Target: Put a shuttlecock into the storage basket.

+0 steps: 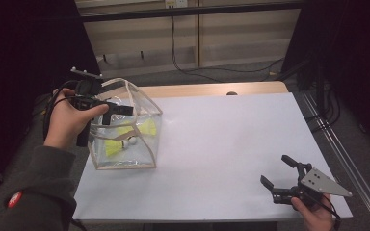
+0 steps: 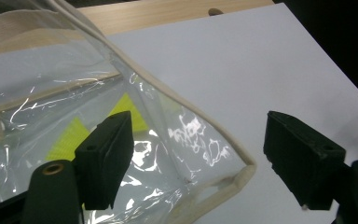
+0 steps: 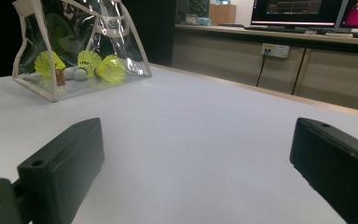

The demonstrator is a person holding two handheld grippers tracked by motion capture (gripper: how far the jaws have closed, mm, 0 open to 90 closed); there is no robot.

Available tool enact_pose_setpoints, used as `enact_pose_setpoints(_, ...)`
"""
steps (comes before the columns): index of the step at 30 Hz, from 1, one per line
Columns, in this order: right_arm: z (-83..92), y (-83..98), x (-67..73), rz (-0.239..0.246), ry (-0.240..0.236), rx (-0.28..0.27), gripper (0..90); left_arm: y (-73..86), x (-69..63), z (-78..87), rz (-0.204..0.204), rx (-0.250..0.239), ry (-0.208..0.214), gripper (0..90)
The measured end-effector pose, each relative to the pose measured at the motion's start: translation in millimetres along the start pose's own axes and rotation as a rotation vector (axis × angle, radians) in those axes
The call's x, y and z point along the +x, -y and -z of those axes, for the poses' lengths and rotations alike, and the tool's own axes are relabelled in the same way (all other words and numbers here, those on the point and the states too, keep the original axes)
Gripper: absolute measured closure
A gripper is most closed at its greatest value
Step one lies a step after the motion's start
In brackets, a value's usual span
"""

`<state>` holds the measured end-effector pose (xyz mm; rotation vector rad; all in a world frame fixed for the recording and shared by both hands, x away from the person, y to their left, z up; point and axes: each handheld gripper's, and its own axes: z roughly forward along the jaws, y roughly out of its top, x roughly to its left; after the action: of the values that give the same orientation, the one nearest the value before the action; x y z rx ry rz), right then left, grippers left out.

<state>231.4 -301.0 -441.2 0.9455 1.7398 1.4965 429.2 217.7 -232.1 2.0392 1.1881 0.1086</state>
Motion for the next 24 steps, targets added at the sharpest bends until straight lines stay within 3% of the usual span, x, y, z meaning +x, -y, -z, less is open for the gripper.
enact_pose_setpoints(11, 0.0, -0.1, -0.2, 0.001, 0.0, -0.003, 2.7, -3.3, -17.8, -2.7, -0.054, -0.034, 0.058, 16.3)
enact_pose_setpoints(24, 0.0, 0.0, -0.2, 0.0, 0.0, -0.004, 2.7, -0.1, -29.8, -7.7, -0.11, -0.065, 0.115, 12.2)
